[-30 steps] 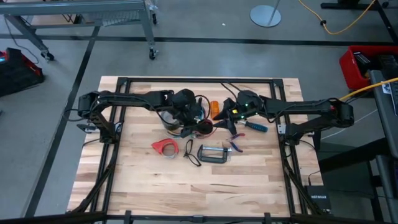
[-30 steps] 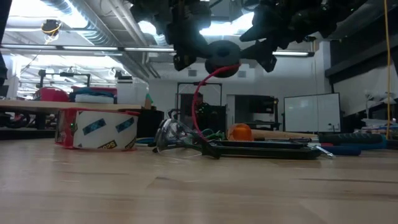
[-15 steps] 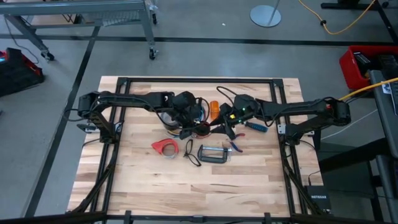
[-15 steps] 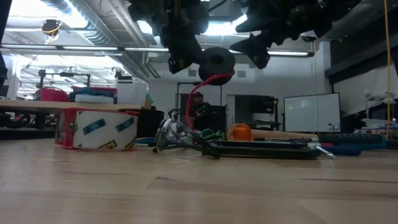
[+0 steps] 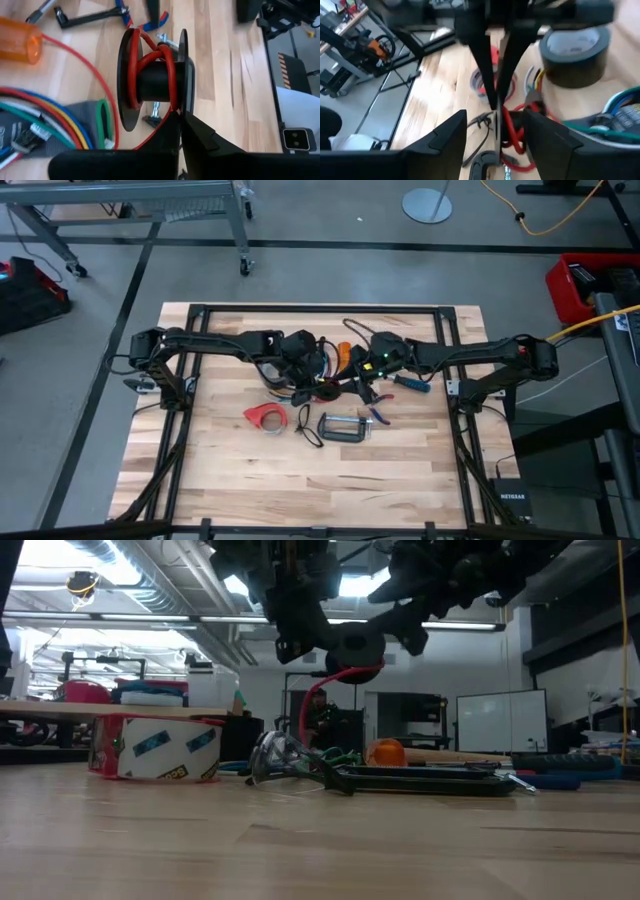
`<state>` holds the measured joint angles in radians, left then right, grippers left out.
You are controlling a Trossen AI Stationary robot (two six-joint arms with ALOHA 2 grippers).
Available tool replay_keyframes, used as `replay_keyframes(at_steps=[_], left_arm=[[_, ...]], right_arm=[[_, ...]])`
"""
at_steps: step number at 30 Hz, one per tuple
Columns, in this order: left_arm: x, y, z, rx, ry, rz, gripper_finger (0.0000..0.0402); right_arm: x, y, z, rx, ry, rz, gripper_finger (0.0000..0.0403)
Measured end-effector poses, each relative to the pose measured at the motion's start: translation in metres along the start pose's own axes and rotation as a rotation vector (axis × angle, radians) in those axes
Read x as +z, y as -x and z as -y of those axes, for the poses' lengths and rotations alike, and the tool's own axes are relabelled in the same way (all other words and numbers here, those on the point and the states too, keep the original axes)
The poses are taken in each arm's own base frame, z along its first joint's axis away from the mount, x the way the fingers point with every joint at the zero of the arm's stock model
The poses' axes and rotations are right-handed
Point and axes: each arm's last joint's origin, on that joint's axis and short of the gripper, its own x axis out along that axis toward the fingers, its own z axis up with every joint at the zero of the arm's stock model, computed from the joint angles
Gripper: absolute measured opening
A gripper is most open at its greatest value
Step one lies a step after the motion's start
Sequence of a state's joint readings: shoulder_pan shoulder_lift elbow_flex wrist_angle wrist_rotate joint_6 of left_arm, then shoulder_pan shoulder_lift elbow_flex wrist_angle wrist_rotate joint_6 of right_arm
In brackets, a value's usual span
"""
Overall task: Coil cords
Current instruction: Uncoil the wire from the spool
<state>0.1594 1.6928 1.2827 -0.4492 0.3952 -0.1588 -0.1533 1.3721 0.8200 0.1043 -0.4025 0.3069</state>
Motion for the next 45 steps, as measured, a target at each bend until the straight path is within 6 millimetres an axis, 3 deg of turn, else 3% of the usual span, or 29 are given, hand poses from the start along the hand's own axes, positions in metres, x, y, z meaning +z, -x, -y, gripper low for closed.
replay_keyframes(at_steps=[13, 17, 23, 25, 38, 45], left_arm=[[0.002, 0.0, 0.001, -0.006, -0.005, 0.014, 0.0], [0.001, 0.0, 0.001, -0.006, -0.005, 0.015, 0.0], [0.002, 0.0, 0.001, -0.009, -0.01, 0.016, 0.0], [0.002, 0.0, 0.001, -0.009, -0.009, 0.015, 0.0], [0.004, 0.001, -0.002, 0.033, -0.096, 0.036, 0.0035], [0.014, 0.015, -0.022, 0.077, -0.002, 0.081, 0.0063]], right_arm=[[-0.009, -0.013, -0.007, 0.002, 0.01, -0.04, 0.0188], [-0.01, -0.014, -0.006, -0.012, 0.007, -0.042, 0.0141], [-0.01, -0.014, -0.005, -0.02, 0.005, -0.043, 0.0029], [-0.01, -0.014, -0.005, -0.022, 0.015, -0.042, 0.0013], [-0.005, -0.005, -0.003, -0.054, 0.03, -0.012, 0.0005], [0.002, 0.01, 0.001, -0.141, 0.02, 0.029, 0.0003]])
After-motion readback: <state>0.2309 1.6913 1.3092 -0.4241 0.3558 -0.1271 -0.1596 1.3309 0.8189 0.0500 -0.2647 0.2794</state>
